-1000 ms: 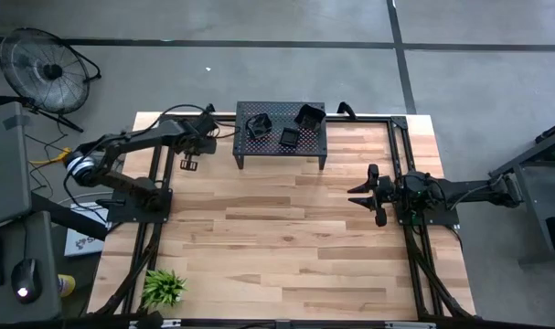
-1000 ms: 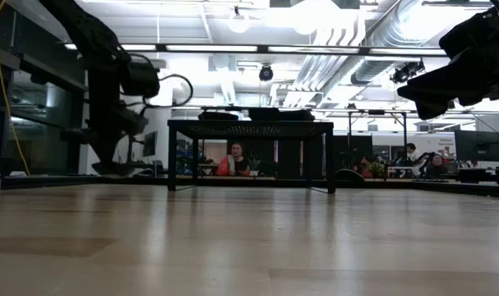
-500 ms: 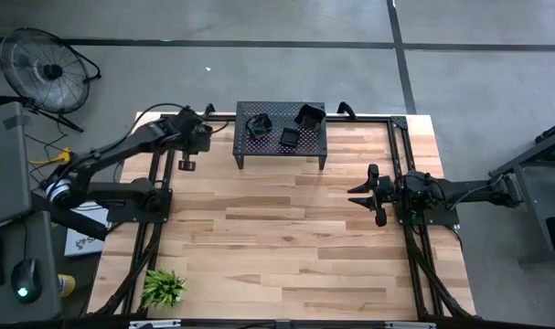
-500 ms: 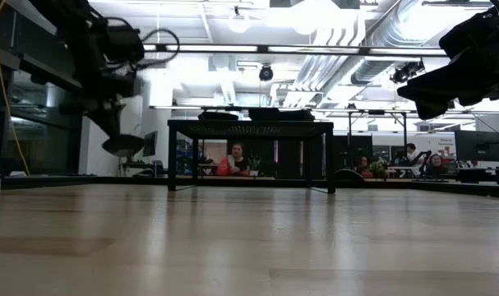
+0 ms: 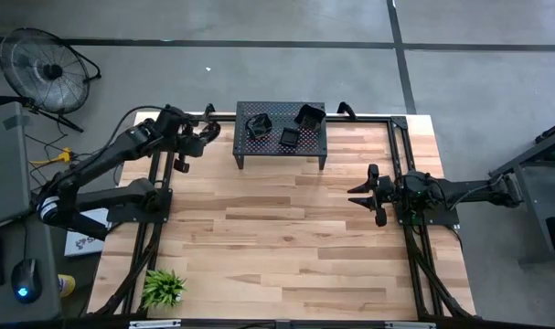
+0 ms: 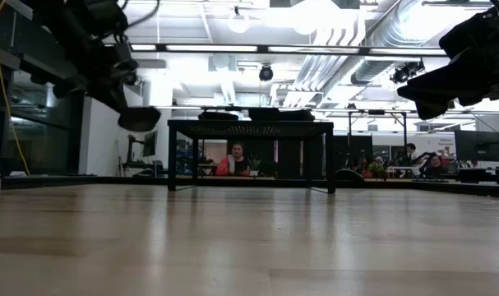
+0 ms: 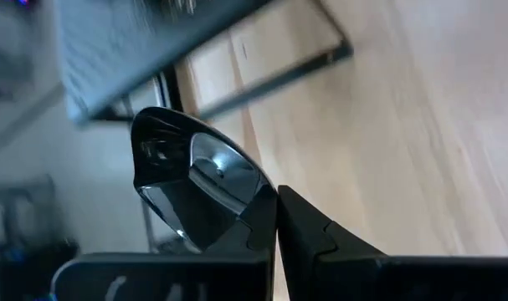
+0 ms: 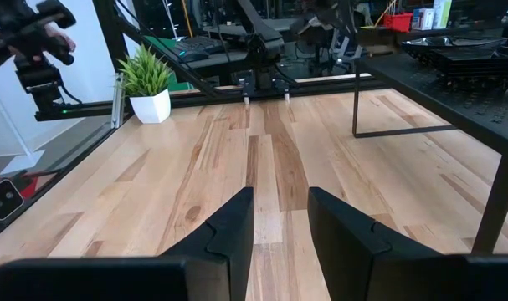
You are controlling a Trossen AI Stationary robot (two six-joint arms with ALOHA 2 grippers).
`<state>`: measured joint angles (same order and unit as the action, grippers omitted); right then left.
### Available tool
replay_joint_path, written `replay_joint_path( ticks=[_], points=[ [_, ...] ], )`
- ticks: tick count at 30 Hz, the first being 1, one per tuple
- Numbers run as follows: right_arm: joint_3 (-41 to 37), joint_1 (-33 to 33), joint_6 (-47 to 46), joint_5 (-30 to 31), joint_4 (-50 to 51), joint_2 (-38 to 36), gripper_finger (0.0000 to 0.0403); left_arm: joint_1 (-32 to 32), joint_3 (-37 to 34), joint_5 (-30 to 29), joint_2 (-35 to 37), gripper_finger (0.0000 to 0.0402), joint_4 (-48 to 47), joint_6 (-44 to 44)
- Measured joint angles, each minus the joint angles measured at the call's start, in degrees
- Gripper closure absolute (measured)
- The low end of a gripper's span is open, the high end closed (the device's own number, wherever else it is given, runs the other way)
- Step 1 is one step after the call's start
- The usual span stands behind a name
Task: Pick & Place Mini shaped plates
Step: Stack the black leaf-shaped plate on top of the black leaf-shaped plate on the shelf
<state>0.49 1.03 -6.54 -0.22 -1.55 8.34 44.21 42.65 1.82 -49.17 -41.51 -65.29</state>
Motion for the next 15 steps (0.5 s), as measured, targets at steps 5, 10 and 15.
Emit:
replay_joint_path(
  ticks=[5, 10, 15],
  points=[
    [0.02, -0.01, -0.01, -0.01, 0.0, -0.01, 0.0293, 0.0, 0.02, 6.31, 3.03, 0.0401, 3.13, -6.84],
    [0.0, 0.01, -0.01, -0.01, -0.01, -0.01, 0.0293, -0.02, 0.07, 8.69, 4.13, 0.0401, 7.33, -12.78],
    [0.01, -0.01, 0.03, 0.01, 0.01, -0.01, 0.0293, -0.02, 0.07, 12.29, 3.98, 0.0401, 11.35, -17.84]
  ],
)
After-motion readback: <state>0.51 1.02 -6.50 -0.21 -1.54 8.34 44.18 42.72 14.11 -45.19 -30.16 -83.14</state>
